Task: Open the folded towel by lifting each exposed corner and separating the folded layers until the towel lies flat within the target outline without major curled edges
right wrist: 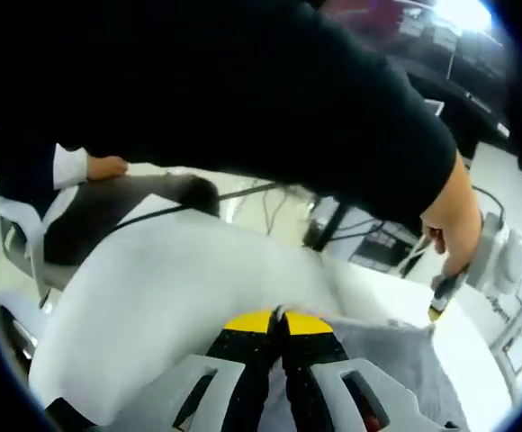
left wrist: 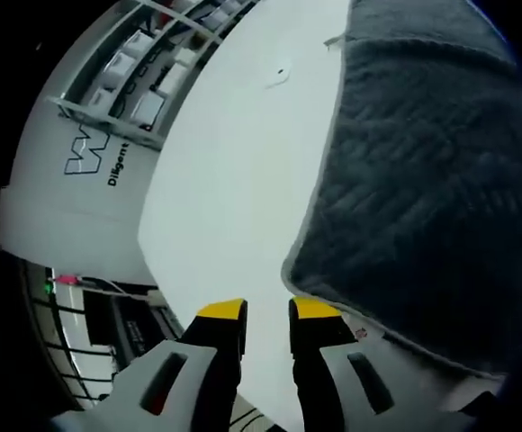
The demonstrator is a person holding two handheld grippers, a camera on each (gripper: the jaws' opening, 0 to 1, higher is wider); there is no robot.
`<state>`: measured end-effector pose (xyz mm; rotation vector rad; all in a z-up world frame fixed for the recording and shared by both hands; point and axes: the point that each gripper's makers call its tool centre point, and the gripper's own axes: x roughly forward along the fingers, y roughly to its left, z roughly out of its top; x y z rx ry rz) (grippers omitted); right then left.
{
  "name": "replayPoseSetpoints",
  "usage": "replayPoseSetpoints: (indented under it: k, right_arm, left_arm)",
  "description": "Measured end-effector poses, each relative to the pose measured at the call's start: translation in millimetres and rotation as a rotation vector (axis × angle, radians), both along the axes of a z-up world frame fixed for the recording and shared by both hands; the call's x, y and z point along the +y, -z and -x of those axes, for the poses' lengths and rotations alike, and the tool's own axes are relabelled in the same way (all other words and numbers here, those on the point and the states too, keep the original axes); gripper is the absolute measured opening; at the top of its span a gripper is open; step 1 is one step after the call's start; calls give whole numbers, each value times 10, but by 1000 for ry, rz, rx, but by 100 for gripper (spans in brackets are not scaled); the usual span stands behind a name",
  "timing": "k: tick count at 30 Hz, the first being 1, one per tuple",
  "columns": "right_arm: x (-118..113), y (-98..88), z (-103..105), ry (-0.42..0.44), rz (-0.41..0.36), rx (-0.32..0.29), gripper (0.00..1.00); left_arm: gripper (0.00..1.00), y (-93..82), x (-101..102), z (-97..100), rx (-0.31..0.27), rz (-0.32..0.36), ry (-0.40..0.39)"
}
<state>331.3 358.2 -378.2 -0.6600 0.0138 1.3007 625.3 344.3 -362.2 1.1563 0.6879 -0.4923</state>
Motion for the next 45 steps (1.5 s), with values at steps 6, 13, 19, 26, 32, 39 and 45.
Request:
replayPoseSetpoints:
  k: [6,13,19,26,32,39,45]
  right_arm:
    - [150,137,99,-66,18,-110,33]
    - [146,84,206,-97,39,-101,48]
    - [53,27,254,-96,34,-113,48]
    - [-443,-643,-167,77,-90,-184,76]
    - [-1044,-1311,-490,206,-221,-191,97]
    - [-1723,-1768,-698,301,-293,-230,100]
    - [-3118,-2063,-1062,500,-256,-269,100]
  left_arm:
    - [72,-268,138,-114,-129,4,-111]
    - [99,-493,407,-178,-239,-15,-210]
    - [100,-940,499,-218,-401,87,-301]
    - [100,-1196,438,-63,-438,357,-357]
    - [96,-1324,345,170,-443,505,-351]
    - [100,-1363,304,337,-427,624,-357]
    - [100,-1395,225,756,-395,769,-340]
